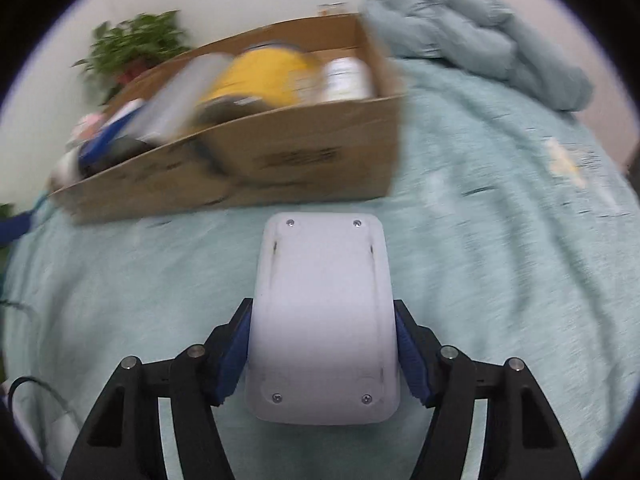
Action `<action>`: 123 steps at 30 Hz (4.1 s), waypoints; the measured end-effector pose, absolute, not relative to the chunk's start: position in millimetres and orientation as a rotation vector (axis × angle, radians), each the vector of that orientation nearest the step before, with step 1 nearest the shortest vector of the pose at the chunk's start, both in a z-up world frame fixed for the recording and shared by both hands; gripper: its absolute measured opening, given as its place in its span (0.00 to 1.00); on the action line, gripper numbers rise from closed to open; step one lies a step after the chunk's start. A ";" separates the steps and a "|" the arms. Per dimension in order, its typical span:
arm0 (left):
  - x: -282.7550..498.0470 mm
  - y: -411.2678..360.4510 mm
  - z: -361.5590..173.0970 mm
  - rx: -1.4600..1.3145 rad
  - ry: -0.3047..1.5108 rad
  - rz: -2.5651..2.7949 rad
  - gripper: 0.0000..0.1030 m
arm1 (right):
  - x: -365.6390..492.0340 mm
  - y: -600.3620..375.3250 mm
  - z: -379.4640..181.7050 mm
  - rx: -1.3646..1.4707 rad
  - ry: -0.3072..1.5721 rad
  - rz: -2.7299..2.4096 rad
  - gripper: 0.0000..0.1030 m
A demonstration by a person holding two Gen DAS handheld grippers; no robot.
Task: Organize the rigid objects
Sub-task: 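Move both grippers to the white remote and close around it, then lift the white remote with both grippers and carry it over the box, then lower the remote onto the items in the box and open both grippers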
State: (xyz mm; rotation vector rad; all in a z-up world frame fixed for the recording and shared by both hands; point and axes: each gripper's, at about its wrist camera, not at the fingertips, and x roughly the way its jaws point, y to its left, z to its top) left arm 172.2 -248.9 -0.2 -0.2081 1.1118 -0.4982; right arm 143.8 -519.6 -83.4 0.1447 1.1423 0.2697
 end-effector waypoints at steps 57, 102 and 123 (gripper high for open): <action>146.6 -197.8 22.9 -0.277 1.067 -0.397 0.30 | 137.8 -391.7 -23.0 0.008 0.925 0.560 0.69; 215.5 -196.0 77.8 0.093 0.697 -0.128 1.00 | 210.8 -436.6 3.3 0.064 0.879 0.251 0.80; 185.0 -213.8 83.2 0.073 0.721 -0.126 1.00 | 178.3 -449.3 23.7 0.039 0.815 0.256 0.80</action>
